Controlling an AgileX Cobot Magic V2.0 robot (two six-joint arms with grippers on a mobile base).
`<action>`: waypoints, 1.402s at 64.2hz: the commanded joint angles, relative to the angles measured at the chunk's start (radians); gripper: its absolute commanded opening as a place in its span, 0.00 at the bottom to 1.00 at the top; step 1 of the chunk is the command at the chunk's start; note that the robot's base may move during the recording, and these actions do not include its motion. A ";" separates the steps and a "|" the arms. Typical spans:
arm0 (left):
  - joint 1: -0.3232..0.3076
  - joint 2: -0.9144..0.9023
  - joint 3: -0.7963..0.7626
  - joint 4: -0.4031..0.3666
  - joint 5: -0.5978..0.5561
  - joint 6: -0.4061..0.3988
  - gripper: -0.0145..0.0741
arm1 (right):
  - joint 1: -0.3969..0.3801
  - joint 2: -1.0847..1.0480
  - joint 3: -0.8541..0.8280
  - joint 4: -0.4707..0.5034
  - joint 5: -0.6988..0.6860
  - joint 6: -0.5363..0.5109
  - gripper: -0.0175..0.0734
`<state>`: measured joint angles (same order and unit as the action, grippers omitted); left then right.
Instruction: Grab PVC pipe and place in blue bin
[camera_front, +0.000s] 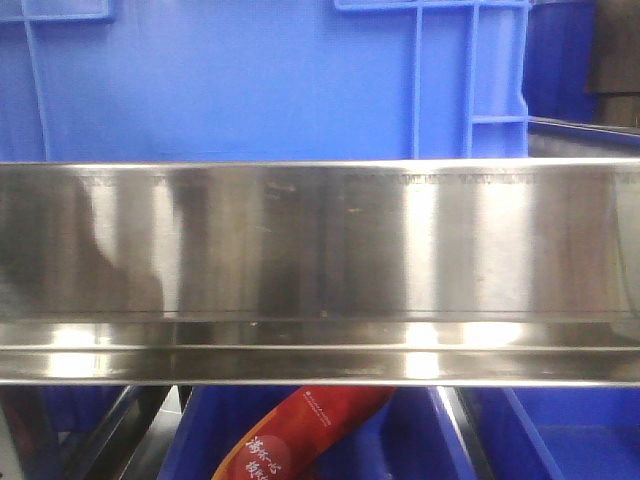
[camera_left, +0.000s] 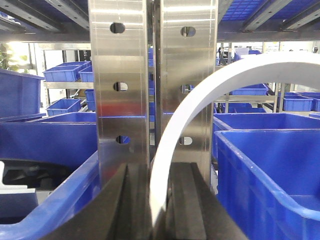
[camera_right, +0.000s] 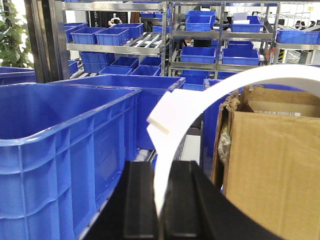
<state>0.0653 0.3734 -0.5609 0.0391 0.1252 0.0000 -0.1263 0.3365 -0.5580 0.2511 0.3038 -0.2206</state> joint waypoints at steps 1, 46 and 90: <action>-0.013 0.001 -0.001 0.018 -0.031 0.000 0.04 | 0.000 -0.002 -0.004 -0.002 -0.029 -0.009 0.01; -0.301 0.265 -0.205 0.063 -0.063 0.000 0.04 | 0.000 0.128 -0.199 -0.002 0.018 -0.009 0.01; -0.528 0.485 -0.232 0.123 -0.257 0.000 0.04 | 0.000 0.130 -0.199 0.039 0.029 -0.009 0.01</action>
<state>-0.4557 0.8390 -0.7680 0.1603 -0.0662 0.0000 -0.1263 0.4610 -0.7479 0.2874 0.3431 -0.2206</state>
